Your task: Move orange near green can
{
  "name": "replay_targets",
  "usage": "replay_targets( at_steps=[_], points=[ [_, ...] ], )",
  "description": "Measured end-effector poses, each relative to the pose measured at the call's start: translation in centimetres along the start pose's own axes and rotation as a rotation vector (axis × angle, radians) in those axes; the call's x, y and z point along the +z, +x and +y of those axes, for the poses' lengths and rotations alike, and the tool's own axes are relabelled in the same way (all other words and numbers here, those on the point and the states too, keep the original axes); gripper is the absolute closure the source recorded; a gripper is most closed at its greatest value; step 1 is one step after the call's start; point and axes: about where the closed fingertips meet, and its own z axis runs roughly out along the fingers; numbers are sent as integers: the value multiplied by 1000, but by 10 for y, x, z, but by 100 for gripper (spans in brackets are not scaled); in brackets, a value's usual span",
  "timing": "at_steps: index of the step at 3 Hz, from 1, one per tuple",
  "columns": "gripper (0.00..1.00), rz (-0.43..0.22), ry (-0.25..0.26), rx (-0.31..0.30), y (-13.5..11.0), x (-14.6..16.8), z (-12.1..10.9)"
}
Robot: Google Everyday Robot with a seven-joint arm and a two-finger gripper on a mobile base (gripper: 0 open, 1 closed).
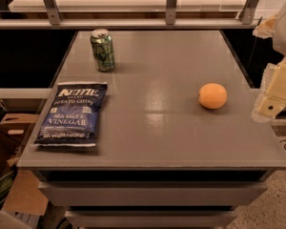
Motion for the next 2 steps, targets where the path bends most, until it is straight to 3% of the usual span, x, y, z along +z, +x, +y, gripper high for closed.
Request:
replay_targets(
  at_steps=[2],
  points=[
    [0,-5,-2,-13,-3,1,-1]
  ],
)
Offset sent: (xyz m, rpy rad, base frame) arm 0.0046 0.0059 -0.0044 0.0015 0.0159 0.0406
